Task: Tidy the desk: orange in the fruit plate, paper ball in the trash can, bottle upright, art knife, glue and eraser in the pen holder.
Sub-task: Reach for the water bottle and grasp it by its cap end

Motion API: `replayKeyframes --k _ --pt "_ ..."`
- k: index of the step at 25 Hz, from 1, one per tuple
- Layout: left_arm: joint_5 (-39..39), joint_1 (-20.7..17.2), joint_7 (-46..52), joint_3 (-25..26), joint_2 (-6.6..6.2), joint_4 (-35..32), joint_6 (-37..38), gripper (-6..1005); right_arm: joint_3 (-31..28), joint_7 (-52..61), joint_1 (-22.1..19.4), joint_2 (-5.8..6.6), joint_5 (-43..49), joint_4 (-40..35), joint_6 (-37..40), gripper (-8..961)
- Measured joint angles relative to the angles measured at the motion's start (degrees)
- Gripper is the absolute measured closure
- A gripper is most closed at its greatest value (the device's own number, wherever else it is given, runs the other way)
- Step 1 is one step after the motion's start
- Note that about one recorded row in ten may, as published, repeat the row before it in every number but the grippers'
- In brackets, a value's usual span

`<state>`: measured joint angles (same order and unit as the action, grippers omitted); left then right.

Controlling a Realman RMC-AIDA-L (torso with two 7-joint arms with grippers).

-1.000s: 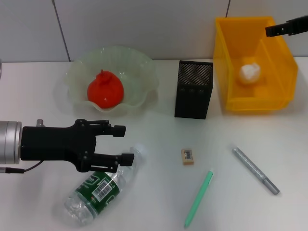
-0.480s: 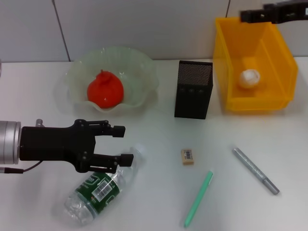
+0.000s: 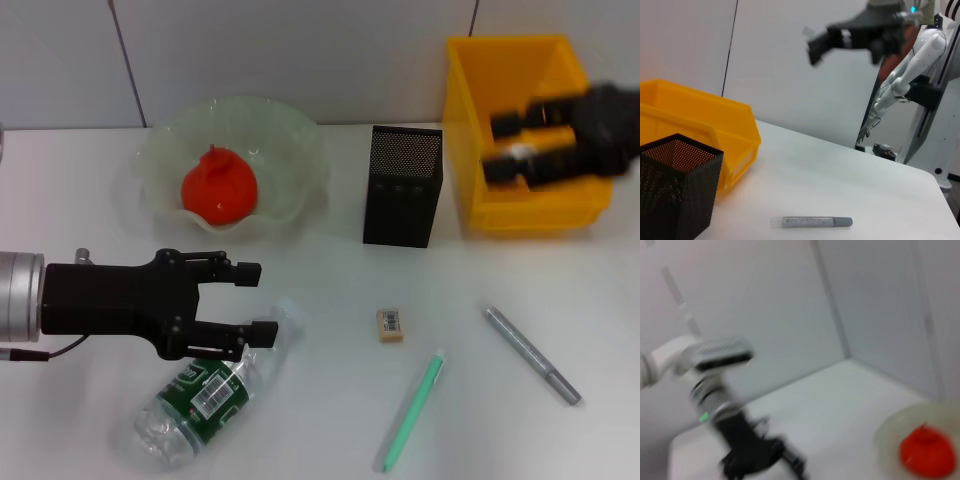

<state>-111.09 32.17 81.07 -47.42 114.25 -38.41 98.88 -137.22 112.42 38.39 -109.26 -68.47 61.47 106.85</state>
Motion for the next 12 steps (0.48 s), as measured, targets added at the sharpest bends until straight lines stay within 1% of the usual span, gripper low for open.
replayKeyframes --k 1,3,6,9,12 --pt "0.0 0.0 0.0 0.0 0.00 0.0 0.0 184 0.2 -1.8 -0.5 0.24 0.7 -0.5 1.8 126" --pt "0.0 0.0 0.2 0.0 0.00 0.0 0.0 184 0.3 -5.8 -1.7 0.13 2.3 -1.1 4.0 126" --pt "0.0 0.0 0.8 0.2 0.00 0.0 -0.2 184 0.3 -13.3 -4.2 -1.11 4.4 -3.2 4.8 126" --pt "0.0 0.0 1.0 0.2 0.00 -0.1 -0.2 184 0.0 -20.2 -6.5 -2.53 5.3 -7.2 3.2 126" --pt "0.0 0.1 2.3 0.2 0.22 -0.2 -0.5 184 0.1 -26.4 -8.5 -3.33 5.6 -11.4 0.5 126"
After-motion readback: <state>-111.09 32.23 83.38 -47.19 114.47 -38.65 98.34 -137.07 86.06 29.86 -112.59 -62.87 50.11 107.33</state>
